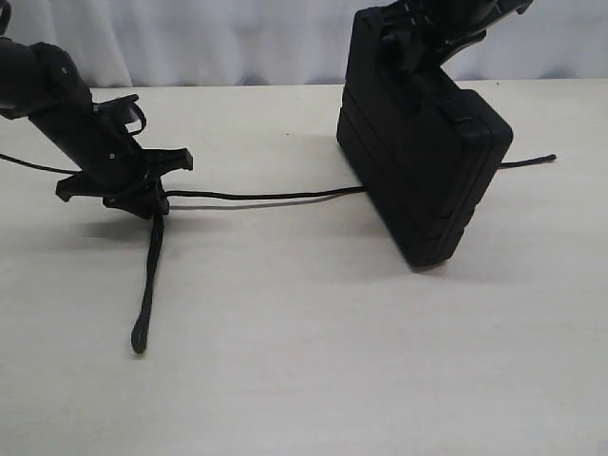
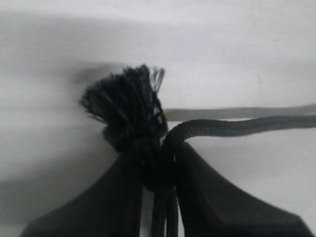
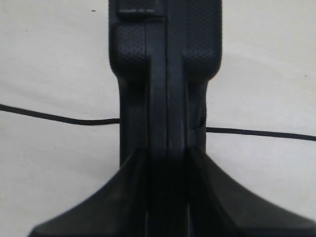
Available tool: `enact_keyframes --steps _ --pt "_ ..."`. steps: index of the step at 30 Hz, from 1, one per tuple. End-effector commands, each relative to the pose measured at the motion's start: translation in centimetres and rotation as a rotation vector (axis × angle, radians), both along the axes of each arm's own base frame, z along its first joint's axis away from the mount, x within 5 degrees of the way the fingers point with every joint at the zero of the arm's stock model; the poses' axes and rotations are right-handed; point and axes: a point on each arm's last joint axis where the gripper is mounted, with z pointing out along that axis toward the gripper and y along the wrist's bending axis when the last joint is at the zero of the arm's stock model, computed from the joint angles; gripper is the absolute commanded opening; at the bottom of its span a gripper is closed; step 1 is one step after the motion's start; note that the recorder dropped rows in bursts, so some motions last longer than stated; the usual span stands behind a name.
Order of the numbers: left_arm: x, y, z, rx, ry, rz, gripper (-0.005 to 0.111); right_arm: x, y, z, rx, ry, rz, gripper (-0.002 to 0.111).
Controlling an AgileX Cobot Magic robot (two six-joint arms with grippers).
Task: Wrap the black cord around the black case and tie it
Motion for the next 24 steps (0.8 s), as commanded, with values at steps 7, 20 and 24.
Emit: enact_keyframes --steps 7,20,24 --pt "0.8 -0.3 1.8 0.036 -0.098 -0.333 0.07 0.0 0.1 0.1 0.001 -0.006 0.015 0.004" --pt "0.4 -0.8 5.5 0.076 -0.194 -1.413 0.062 0.0 0.1 0.1 -0.001 -0.007 0.017 0.004" --pt "0.0 -1.7 5.3 0.174 -0.242 -1.915 0.049 0.0 0.1 0.1 -0.001 -0.007 0.017 0.004"
